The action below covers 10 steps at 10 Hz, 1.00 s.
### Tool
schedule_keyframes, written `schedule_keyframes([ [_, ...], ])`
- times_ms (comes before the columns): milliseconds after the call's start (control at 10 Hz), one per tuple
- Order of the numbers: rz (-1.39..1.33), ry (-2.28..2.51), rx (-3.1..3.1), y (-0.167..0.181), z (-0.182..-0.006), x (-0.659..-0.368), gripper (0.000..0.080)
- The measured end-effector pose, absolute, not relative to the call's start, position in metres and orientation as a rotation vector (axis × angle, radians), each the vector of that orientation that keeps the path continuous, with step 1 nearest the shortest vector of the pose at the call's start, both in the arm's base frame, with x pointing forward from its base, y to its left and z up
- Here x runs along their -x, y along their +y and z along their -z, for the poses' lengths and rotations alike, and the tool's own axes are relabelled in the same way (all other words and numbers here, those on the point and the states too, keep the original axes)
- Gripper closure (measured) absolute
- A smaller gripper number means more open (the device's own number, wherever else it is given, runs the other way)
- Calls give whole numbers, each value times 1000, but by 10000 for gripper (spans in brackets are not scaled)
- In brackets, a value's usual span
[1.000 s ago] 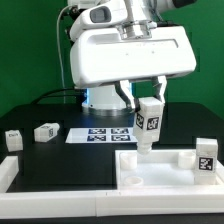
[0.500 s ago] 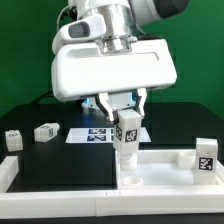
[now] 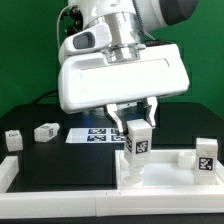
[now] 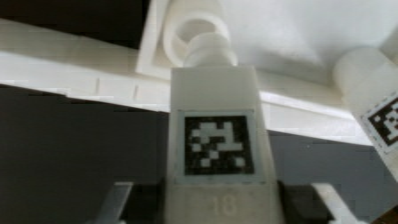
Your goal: Assemble square table
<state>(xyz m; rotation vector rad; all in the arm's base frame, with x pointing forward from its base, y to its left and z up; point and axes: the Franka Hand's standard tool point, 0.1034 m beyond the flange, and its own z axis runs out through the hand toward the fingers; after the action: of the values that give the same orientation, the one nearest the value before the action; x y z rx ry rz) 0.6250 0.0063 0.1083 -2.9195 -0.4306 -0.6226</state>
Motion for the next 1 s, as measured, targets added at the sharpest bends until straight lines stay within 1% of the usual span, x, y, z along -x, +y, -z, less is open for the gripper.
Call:
schedule_keyframes([
  [200, 613, -426, 2917, 10, -102, -626, 508],
  [600, 623, -422, 2924, 7, -102, -625, 508],
  [1000, 619, -402, 2934, -5, -99, -624, 508],
])
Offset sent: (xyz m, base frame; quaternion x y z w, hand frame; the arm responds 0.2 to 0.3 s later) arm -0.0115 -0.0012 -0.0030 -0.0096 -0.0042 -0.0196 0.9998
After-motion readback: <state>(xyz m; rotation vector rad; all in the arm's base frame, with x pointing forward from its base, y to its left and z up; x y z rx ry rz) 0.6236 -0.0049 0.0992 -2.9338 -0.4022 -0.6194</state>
